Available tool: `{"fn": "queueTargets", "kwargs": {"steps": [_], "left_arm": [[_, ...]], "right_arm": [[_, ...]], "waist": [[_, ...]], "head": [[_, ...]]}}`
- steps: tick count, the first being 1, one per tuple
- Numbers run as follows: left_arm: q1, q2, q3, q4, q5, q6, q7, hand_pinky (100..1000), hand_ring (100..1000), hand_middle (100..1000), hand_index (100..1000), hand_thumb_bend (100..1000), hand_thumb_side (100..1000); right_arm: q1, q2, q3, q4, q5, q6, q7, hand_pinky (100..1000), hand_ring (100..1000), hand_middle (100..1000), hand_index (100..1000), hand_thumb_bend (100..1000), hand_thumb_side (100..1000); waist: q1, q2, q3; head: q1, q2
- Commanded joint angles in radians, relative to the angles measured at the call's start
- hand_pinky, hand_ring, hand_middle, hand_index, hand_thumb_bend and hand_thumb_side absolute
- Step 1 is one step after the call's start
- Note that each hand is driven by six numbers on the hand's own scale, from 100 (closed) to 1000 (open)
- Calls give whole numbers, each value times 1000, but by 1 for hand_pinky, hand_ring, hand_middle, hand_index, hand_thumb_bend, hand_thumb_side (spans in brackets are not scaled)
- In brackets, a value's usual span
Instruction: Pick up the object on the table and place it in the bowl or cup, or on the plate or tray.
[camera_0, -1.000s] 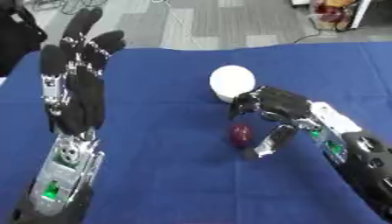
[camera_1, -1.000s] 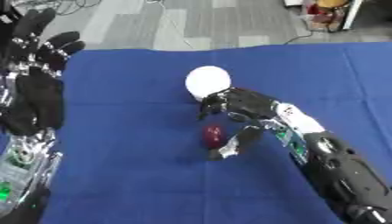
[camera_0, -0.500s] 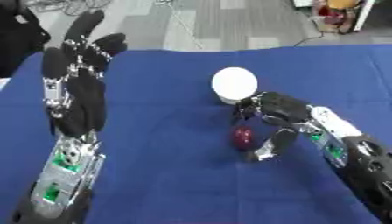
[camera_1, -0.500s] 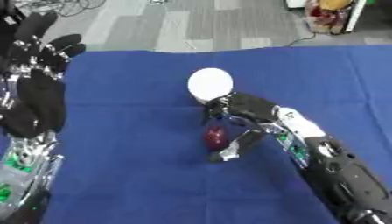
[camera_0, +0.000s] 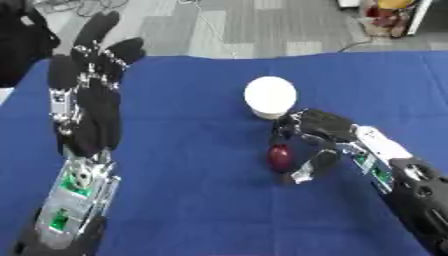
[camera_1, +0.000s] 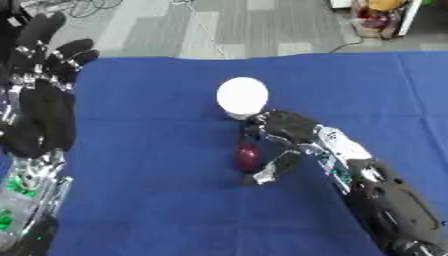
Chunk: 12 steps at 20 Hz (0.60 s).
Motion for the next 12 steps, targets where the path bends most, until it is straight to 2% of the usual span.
{"fn": "queueTargets", "kwargs": {"steps": [1,12], "left_arm": [[-15,11,3,-15,1,0,0,748,755,875,928,278,971],[-13,11,3,-15,1,0,0,747,755,874,928,278,972]], "right_arm": [[-11,6,-17,6,26,-2,-15,363,496,625,702,723,930],[-15,27,-33,30,86,-1,-43,359,494,634,710,716,917]], "waist": [[1,-13,-1],[2,-14,-3]], "head": [[10,-16],[14,-18]]}}
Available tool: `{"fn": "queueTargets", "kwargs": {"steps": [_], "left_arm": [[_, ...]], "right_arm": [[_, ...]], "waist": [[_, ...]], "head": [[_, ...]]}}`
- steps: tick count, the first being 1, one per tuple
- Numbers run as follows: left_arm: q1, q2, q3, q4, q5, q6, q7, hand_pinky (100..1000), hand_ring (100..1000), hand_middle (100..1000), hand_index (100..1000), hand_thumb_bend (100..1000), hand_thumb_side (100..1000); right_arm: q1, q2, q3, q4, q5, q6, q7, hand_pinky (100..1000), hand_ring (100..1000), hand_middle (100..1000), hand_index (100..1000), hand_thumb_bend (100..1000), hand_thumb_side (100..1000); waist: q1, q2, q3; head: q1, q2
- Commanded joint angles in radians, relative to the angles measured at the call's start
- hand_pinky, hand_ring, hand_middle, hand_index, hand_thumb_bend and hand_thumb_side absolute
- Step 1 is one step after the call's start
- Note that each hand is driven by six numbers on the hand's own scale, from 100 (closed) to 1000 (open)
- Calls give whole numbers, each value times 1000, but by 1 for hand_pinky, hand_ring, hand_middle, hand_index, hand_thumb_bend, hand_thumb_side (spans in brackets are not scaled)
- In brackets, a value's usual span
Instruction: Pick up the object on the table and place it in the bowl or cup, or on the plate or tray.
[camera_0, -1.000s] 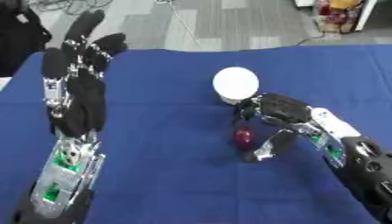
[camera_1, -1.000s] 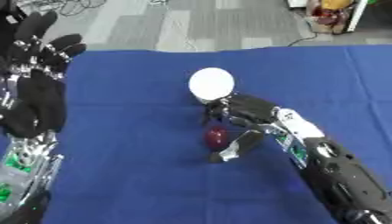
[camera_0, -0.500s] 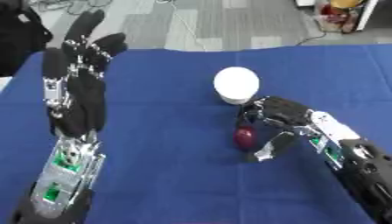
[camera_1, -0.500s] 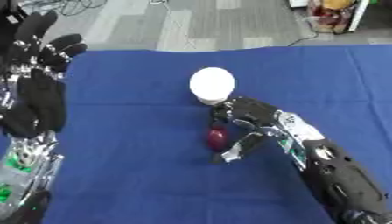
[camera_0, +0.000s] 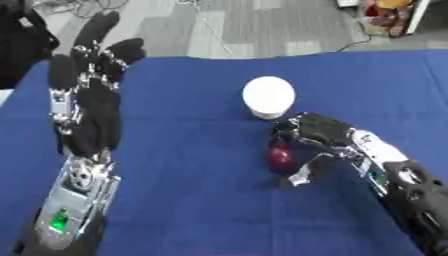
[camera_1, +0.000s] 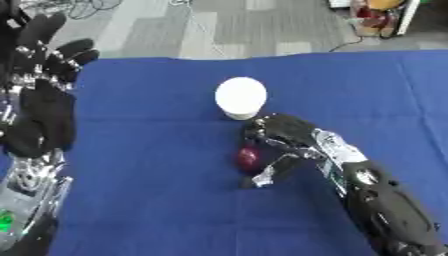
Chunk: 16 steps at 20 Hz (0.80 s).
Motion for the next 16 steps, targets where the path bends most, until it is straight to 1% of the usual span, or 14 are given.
{"fn": "queueTargets", "kwargs": {"steps": [1,6,16], "left_arm": [[-13,11,4,-15,1,0,0,747,755,874,928,278,972],[-12,11,4,-15,0,0,0,747,755,874,928,278,972],[-11,11,4,-14,1,0,1,747,754,874,928,278,973]], "right_arm": [[-15,0,-10,-5,13,0,-10,358,492,634,711,715,913],[-14,1,-9,3,29,1,-13,335,476,636,714,709,894],[-13,6,-10,7,60,7,-21,314,459,649,722,672,788]], "waist": [[-2,-14,2],[-3,-15,2],[-2,-14,1]], "head": [[12,-19],[16,-20],[12,-24]]}}
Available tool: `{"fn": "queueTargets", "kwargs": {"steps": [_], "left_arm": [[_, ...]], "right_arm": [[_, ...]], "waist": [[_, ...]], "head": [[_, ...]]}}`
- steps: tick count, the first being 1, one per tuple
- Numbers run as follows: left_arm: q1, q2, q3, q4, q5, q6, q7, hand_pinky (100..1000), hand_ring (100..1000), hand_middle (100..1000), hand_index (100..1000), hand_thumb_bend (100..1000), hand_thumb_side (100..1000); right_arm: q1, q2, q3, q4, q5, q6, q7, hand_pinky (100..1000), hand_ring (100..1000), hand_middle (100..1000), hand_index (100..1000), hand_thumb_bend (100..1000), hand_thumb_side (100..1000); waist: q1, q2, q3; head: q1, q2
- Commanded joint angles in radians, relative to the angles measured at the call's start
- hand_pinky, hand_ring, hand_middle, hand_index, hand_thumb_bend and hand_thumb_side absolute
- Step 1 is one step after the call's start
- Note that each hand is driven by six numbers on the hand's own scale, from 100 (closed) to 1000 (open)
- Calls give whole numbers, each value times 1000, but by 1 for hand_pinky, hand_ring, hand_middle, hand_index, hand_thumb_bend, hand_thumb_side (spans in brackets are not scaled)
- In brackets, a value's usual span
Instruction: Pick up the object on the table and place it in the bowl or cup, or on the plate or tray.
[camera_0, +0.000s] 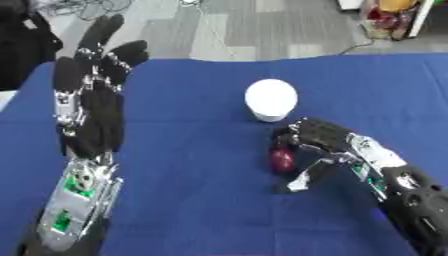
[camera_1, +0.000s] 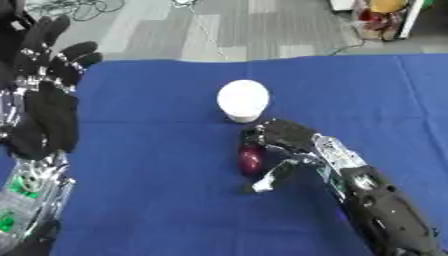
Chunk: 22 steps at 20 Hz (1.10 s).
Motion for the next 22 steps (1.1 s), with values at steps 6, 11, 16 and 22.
{"fn": "queueTargets", "kwargs": {"steps": [6,11,16,22], "left_arm": [[-11,10,4,-14,1,-1,1,746,754,873,928,278,973],[-8,9,5,-13,1,-1,1,746,754,873,928,278,974],[-6,9,4,-12,2,-2,1,745,754,873,928,279,975],[-6,9,4,-13,3,-2,0,746,754,873,928,278,974]], "right_arm": [[-12,2,-10,2,20,6,-31,283,431,650,719,641,738],[-11,7,-10,11,30,8,-44,273,418,650,719,626,700],[-11,11,-12,17,38,11,-55,260,407,644,716,600,666],[-9,13,-12,27,46,11,-66,241,391,631,707,578,657]], "waist": [[-2,-14,0],[-2,-14,-1],[-2,-14,-2],[-2,-15,-2]], "head": [[6,-18],[8,-20],[7,-19],[9,-18]]}}
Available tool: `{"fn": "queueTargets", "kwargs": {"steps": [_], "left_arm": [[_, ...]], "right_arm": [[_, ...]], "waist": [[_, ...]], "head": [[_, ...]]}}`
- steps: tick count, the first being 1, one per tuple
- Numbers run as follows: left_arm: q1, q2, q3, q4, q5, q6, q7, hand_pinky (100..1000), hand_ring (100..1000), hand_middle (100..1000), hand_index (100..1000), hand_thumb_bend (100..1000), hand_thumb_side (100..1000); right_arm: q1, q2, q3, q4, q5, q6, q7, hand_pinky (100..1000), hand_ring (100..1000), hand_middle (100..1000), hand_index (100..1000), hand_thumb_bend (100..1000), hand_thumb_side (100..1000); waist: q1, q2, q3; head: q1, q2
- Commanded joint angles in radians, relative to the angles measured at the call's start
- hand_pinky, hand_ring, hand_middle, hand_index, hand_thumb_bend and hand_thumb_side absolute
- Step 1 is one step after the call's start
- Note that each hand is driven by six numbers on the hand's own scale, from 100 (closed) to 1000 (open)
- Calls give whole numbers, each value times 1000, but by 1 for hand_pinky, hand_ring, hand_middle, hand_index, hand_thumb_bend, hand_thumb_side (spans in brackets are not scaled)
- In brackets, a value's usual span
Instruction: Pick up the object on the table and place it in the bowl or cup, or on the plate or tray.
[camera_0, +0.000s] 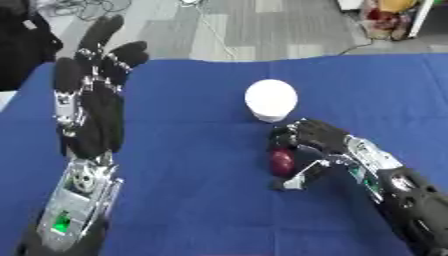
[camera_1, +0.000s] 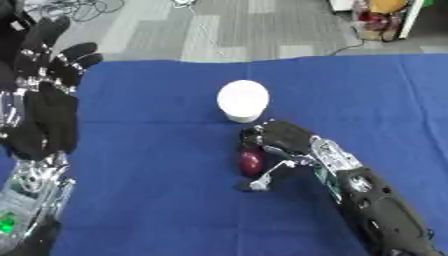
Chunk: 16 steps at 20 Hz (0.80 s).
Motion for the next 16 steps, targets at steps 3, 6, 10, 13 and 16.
{"fn": "queueTargets", "kwargs": {"steps": [3,6,10,13,16], "left_arm": [[-8,9,4,-13,4,-2,-1,746,754,873,929,279,974],[-8,9,3,-13,4,-1,-1,746,754,874,929,278,974],[-8,9,3,-13,5,-1,-2,746,754,874,929,278,973],[-8,9,3,-13,5,-1,-2,746,753,874,929,279,973],[-8,8,3,-12,5,-1,-2,746,753,874,929,279,974]], "right_arm": [[-10,-4,-8,8,14,-1,-11,235,388,628,706,573,660],[-10,-3,-10,14,23,-1,-15,228,385,627,704,569,660],[-10,0,-14,20,34,-4,-29,196,373,630,693,561,651],[-8,2,-18,28,45,-5,-42,169,357,624,684,552,647],[-7,4,-23,34,50,-5,-59,133,340,608,654,543,647]], "waist": [[-1,-14,-1],[-1,-14,-1],[0,-14,-1],[0,-14,-2],[0,-14,-5]], "head": [[9,-17],[9,-17],[8,-17],[8,-18],[10,-17]]}}
